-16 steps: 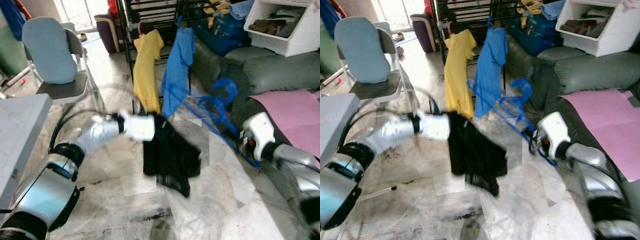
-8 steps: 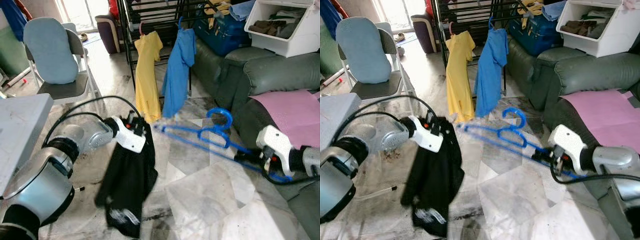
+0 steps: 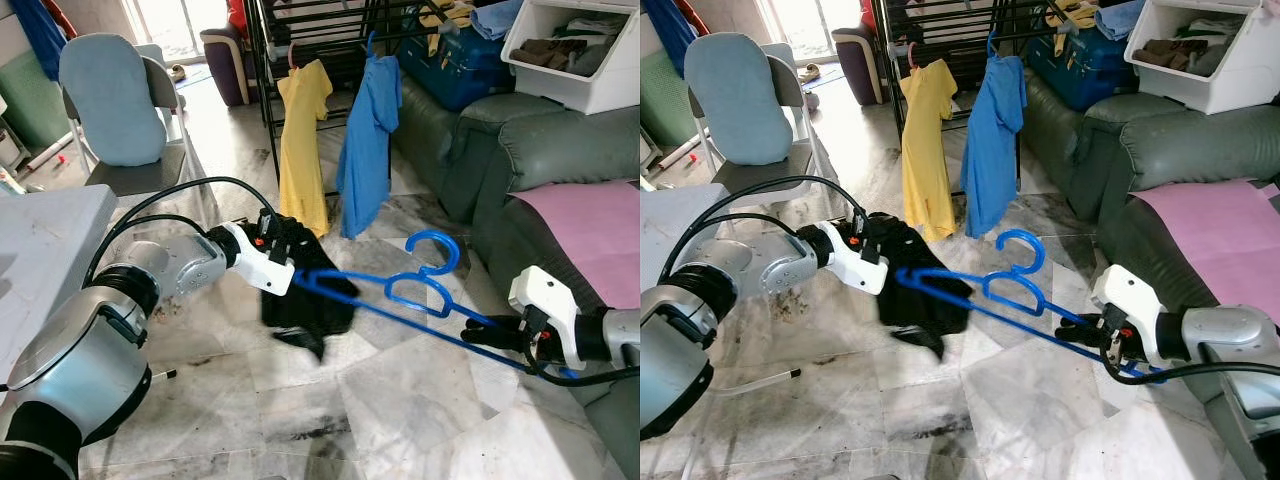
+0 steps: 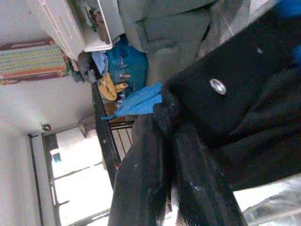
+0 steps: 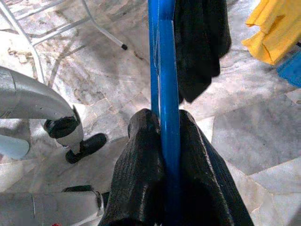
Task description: Hang hanger
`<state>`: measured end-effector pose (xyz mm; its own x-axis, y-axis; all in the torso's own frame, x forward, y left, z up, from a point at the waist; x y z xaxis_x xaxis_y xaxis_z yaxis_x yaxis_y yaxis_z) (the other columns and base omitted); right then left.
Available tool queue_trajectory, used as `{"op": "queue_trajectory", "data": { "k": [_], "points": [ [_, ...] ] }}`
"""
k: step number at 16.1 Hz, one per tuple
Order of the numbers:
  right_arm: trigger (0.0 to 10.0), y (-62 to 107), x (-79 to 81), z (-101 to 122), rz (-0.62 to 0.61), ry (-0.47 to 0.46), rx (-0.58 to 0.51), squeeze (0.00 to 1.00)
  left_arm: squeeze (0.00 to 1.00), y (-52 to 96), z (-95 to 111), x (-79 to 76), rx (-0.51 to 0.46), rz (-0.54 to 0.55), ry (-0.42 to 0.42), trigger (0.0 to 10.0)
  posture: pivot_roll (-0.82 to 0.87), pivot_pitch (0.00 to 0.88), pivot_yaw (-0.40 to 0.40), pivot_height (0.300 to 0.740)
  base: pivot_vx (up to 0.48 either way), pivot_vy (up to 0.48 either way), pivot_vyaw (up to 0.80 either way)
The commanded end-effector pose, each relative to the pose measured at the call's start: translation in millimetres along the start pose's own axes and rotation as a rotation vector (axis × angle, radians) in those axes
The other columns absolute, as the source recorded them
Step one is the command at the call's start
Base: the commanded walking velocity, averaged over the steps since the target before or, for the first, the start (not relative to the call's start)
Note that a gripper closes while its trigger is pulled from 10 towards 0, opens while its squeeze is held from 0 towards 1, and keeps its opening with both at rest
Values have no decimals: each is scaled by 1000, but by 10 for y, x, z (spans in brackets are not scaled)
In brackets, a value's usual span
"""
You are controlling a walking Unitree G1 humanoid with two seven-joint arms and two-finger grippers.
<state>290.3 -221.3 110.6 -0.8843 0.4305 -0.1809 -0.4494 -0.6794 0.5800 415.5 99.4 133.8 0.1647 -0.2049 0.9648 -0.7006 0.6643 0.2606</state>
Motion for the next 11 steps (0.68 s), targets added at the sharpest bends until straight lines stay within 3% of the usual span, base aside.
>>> {"op": "queue_trajectory", "data": {
  "k": [1, 3, 4, 6, 11],
  "points": [
    [10000, 142, -215, 102, -102, 62, -2, 0, 0, 63, -136, -57, 55, -42, -29, 10000, -122, 0, 98, 740, 0, 0, 0],
    [10000, 254, -364, 41, -172, 128, 84, 0, 0, 152, -296, -248, 152, -102, -7, 10000, -125, 0, 100, 740, 0, 0, 0],
    [10000, 274, -390, 44, -183, 129, 87, 0, 0, 163, -303, -267, 153, -108, -17, 10000, -128, 0, 101, 740, 0, 0, 0],
    [10000, 270, -396, 9, -180, 147, 109, 0, 0, 145, -258, -259, 126, -109, -32, 10000, -125, 0, 101, 740, 0, 0, 0],
    [10000, 6, -240, 78, -106, 104, 22, 0, 0, 35, -88, -106, 51, -49, 25, 10000, -115, 0, 95, 740, 0, 0, 0]
  ]
}}
Point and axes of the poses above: a point about 5 cm out from each wrist's last joint towards the gripper, its own y axis pointing back from the gripper into the wrist, its own z axis along the axis of the wrist's last joint, x = y × z, the point moved 6 cm from there along -y, pointing out of the wrist towards the gripper, and after that the axes turned 6 degrees about y, right-handed, at the moved point
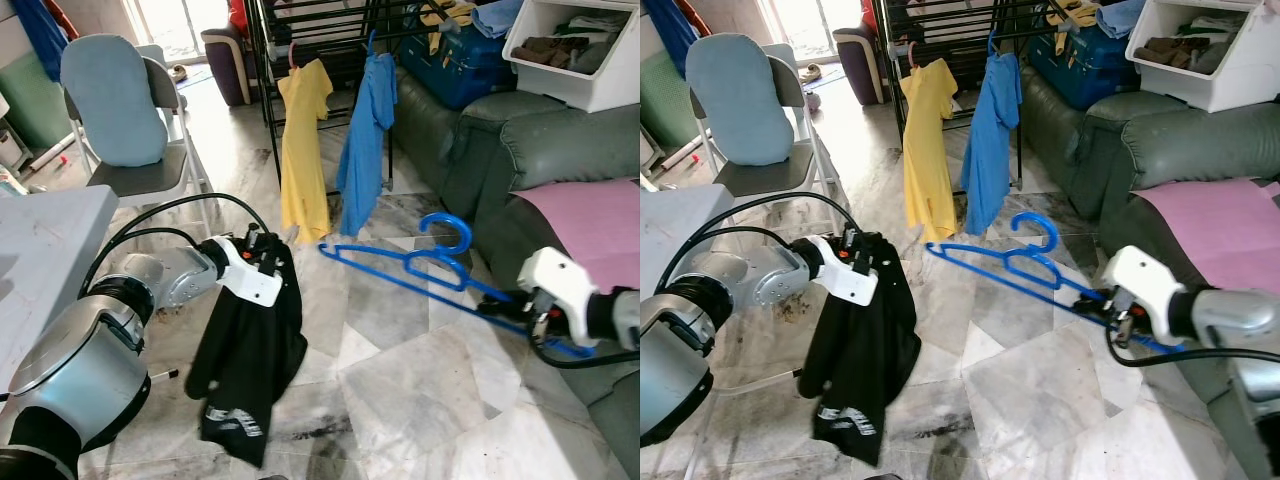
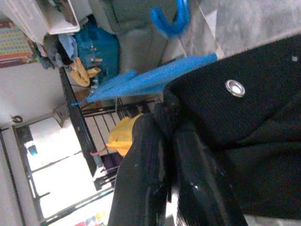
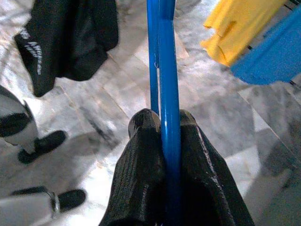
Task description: Hang hanger
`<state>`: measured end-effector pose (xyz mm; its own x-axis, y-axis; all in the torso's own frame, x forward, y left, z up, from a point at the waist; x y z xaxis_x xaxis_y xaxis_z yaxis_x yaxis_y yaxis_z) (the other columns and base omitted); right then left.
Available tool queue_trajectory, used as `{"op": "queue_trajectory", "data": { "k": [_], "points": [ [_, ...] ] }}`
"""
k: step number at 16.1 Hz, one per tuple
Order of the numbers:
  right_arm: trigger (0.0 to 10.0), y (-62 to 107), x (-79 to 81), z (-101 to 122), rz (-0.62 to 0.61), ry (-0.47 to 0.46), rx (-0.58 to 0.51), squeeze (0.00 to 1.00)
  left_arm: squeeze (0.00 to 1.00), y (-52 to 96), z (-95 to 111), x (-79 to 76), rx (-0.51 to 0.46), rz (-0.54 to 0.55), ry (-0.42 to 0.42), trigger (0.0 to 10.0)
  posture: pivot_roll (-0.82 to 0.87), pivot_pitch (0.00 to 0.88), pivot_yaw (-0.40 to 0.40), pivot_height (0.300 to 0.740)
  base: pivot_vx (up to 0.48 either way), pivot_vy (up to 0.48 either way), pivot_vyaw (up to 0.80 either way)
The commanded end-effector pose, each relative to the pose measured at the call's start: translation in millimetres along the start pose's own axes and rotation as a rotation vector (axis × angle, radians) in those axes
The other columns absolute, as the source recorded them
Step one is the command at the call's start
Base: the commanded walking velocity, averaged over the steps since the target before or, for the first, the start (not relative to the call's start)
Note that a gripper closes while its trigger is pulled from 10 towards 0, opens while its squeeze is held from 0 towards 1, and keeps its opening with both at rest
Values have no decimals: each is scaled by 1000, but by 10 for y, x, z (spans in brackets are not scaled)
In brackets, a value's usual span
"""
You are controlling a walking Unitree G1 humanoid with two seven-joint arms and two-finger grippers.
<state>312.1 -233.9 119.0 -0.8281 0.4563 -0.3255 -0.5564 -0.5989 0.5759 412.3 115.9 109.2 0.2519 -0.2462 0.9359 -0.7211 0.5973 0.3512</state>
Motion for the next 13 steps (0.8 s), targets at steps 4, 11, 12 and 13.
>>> {"op": "queue_trajectory", "data": {
  "k": [4, 11, 12, 13],
  "points": [
    [10000, -121, 154, 57, 91, -8, -29, 0, 0, -68, 231, 317, -124, 96, 25, 10000, -111, 0, 91, 740, 0, 0, 0],
    [10000, -78, 302, 60, 178, -58, -43, 0, 0, -74, 326, 453, -172, 188, 49, 10000, -115, 0, 88, 740, 0, 0, 0],
    [10000, -88, 350, 37, 197, -79, -42, 0, 0, -70, 331, 553, -176, 232, 87, 10000, -115, 0, 88, 740, 0, 0, 0],
    [10000, -119, 385, 19, 203, -118, -55, 0, 0, -64, 351, 656, -190, 275, 127, 10000, -119, 0, 88, 740, 0, 0, 0]
  ]
}}
Point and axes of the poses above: a point about 5 cm out from each wrist's last joint towards the gripper, its own y axis pointing back from the gripper into the wrist, its own z axis along the axis of the wrist's last joint, x = y × z, the point moved 6 cm from there along -y, pointing out of the wrist towards the gripper, and after that the axes turned 6 degrees about y, right-handed, at the moved point
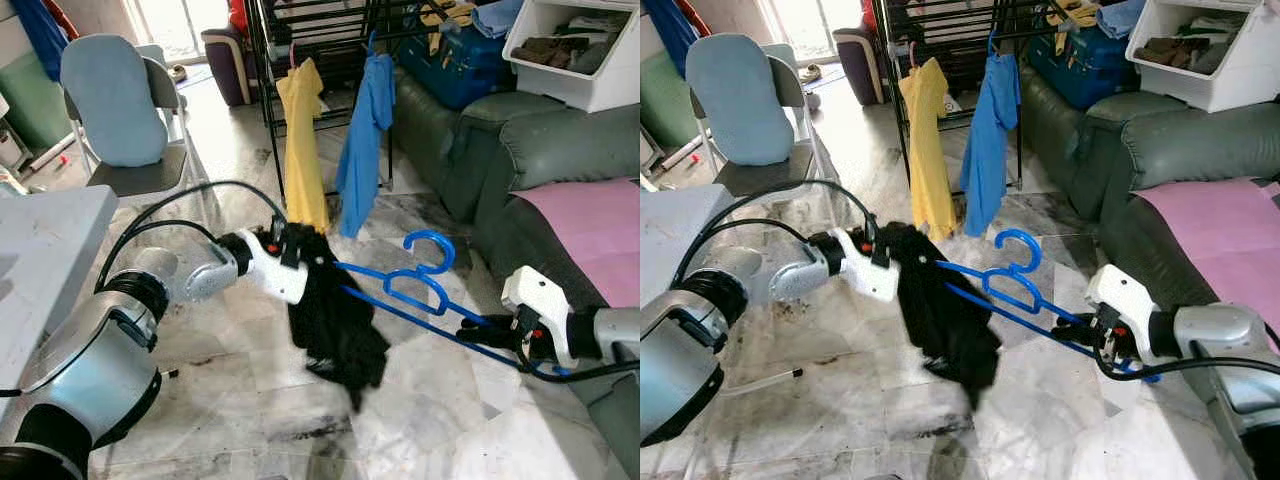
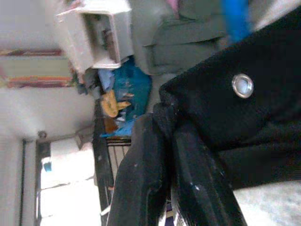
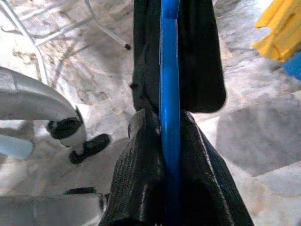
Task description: Hang hanger
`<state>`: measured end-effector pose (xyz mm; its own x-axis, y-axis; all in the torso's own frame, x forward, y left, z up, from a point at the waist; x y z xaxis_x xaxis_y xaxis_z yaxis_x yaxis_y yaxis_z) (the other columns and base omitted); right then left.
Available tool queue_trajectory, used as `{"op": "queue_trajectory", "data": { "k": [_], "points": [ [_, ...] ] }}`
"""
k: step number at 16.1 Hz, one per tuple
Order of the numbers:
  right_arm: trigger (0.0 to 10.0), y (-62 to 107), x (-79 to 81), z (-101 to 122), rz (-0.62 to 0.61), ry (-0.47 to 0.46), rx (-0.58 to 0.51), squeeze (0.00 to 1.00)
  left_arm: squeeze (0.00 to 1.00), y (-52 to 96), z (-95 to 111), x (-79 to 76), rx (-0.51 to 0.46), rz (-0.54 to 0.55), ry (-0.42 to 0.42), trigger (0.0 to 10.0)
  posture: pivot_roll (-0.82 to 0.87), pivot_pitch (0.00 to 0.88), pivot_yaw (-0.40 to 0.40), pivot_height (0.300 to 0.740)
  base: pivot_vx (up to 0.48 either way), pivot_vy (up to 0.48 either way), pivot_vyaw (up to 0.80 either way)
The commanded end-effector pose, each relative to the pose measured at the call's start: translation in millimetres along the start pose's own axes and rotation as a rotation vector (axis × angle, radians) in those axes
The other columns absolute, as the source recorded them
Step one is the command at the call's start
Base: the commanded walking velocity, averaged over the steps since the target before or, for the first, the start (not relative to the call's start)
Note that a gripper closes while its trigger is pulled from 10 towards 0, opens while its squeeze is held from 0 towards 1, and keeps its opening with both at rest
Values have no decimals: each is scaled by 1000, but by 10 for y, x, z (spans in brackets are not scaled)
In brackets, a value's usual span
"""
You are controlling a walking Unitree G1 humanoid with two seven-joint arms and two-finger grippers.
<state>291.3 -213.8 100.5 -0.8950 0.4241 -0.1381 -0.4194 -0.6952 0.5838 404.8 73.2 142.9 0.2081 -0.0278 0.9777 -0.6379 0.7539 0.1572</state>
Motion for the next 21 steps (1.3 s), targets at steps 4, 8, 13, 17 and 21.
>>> {"op": "queue_trajectory", "data": {
  "k": [4, 8, 13, 17, 21],
  "points": [
    [10000, -475, 48, -151, -61, -194, -84, 0, 0, -156, 200, 889, -108, 338, 406, 10000, -101, 0, 83, 740, 0, 0, 0],
    [10000, -842, -14, -144, -161, -228, -82, 0, 0, -216, 434, 1132, -266, 396, 838, 10000, -80, 0, 81, 740, 0, 0, 0],
    [10000, -686, -551, -245, -498, -336, -71, 0, 0, -96, 384, 635, -273, 364, 1290, 10000, -81, 0, 79, 740, 0, 0, 0],
    [10000, -459, -867, -297, -751, -347, -72, 0, 0, 35, 305, 620, -250, 408, 1517, 10000, -86, 0, 84, 740, 0, 0, 0],
    [10000, -297, -1050, -225, -871, -315, -100, 0, 0, 63, 371, 465, -220, 366, 1593, 10000, -92, 0, 86, 740, 0, 0, 0]
  ]
}}
Point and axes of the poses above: a point about 5 cm out from each wrist's last joint towards the gripper, its own y axis pointing back from the gripper into the wrist, its own z axis along the axis of the wrist's last joint, x = y × z, the point moved 6 cm from there along -y, pointing out of the wrist towards the gripper, and after that the axes turned 6 degrees about y, right-handed, at the moved point
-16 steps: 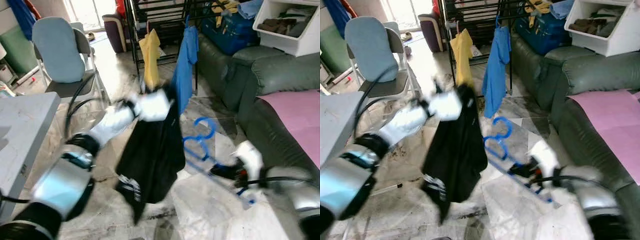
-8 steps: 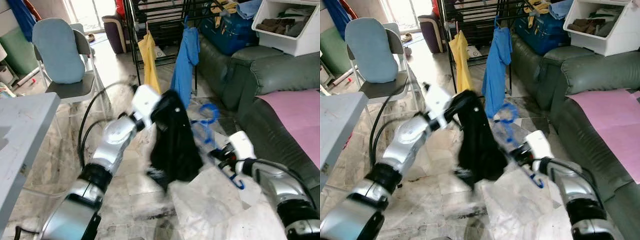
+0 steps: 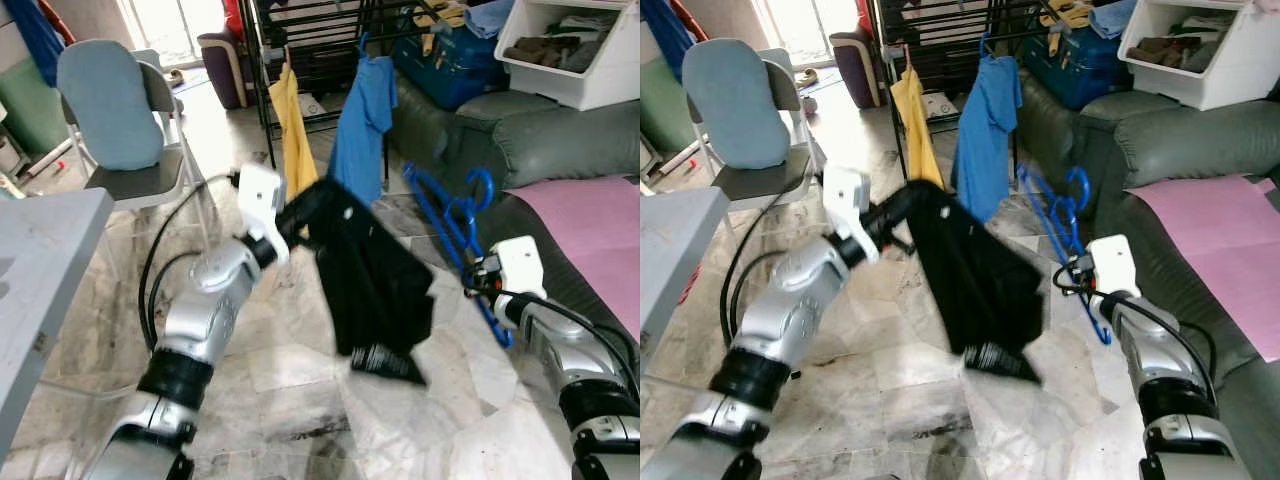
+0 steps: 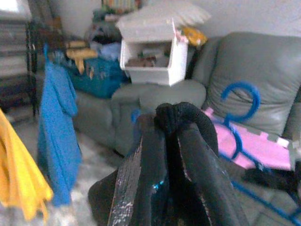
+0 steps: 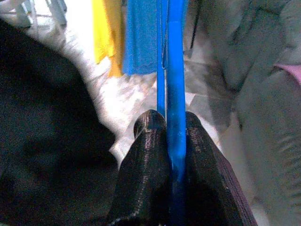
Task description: Hang hanger
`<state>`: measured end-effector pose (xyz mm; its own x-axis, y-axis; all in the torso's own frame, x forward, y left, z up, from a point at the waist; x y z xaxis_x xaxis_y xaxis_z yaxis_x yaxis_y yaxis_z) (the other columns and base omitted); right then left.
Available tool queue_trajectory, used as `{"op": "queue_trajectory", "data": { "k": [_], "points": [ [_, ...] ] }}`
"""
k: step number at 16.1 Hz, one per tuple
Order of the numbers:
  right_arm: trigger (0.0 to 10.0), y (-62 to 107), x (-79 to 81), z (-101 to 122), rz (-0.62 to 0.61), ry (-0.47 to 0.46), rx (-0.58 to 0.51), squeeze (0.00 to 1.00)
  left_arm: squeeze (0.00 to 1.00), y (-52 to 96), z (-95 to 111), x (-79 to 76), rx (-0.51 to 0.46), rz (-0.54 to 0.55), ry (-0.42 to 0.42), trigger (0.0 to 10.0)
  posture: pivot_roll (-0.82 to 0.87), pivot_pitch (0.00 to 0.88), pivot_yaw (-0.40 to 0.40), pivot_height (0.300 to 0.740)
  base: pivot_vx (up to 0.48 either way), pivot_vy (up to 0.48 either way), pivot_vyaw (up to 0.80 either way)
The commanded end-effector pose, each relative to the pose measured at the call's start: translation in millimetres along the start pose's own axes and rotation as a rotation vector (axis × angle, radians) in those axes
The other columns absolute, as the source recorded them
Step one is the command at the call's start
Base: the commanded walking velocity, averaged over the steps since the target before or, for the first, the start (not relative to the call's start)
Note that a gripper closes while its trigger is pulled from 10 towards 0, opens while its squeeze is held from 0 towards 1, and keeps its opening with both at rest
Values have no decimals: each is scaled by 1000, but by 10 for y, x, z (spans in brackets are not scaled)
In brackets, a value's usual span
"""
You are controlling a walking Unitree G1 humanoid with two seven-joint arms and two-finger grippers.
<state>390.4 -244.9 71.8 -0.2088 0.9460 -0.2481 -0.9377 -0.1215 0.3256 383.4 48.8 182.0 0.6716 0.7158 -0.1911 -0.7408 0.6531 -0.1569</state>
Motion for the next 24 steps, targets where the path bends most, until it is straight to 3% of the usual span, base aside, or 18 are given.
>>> {"op": "queue_trajectory", "data": {
  "k": [1, 2, 3, 4, 6, 9, 10, 13, 15, 18, 24],
  "points": [
    [10000, -1, -136, 79, -50, -2, -22, 0, 0, 40, 95, -12, -25, 10, 3, 10000, -94, 0, 84, 740, 0, 0, 0],
    [10000, 3, -157, 95, -49, -4, -25, 0, 0, 59, 57, -35, -20, 11, 11, 10000, -92, 0, 82, 740, 0, 0, 0],
    [10000, 4, -26, 183, 52, 13, -56, 0, 0, 65, -23, -31, 12, 19, -159, 10000, -89, 0, 78, 740, 0, 0, 0],
    [10000, 56, 232, 298, 230, 79, -106, 0, 0, 56, -78, -62, 43, -24, -285, 10000, -88, 0, 78, 740, 0, 0, 0],
    [10000, 327, 591, 329, 544, 287, -135, 0, 0, 82, -255, -117, 146, -151, -560, 10000, -91, 0, 78, 740, 0, 0, 0],
    [10000, 604, 572, 268, 716, 341, -67, 0, 0, 156, -435, 44, 250, -204, -820, 10000, -106, 0, 83, 740, 0, 0, 0],
    [10000, 740, 487, 257, 768, 357, -29, 0, 0, 161, -436, 154, 267, -201, -970, 10000, -109, 0, 84, 740, 0, 0, 0],
    [10000, 977, 275, 253, 820, 423, 56, 0, 0, 178, -388, 371, 308, -223, -1233, 10000, -119, 0, 93, 740, 0, 0, 0],
    [10000, 1079, 262, 260, 857, 429, 89, 0, 0, 175, -327, 494, 329, -202, -1294, 10000, -121, 0, 100, 740, 0, 0, 0],
    [10000, 1166, 364, 198, 916, 393, 117, 0, 0, 117, -223, 500, 290, -223, -1363, 10000, -116, 0, 102, 740, 0, 0, 0],
    [10000, 1072, 772, 279, 983, 323, 26, 0, 0, -15, -96, 431, 180, -149, -1291, 10000, -111, 0, 104, 740, 0, 0, 0]
  ]
}}
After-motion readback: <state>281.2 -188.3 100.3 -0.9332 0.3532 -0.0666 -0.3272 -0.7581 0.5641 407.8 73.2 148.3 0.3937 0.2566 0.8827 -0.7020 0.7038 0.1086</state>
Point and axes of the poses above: a point about 5 cm out from each wrist's last joint towards the gripper, its own y axis pointing back from the gripper into the wrist, its own z axis along the axis of the wrist's last joint, x = y × z, the point moved 6 cm from there along -y, pointing out of the wrist towards the gripper, and after that the axes turned 6 degrees about y, right-handed, at the moved point
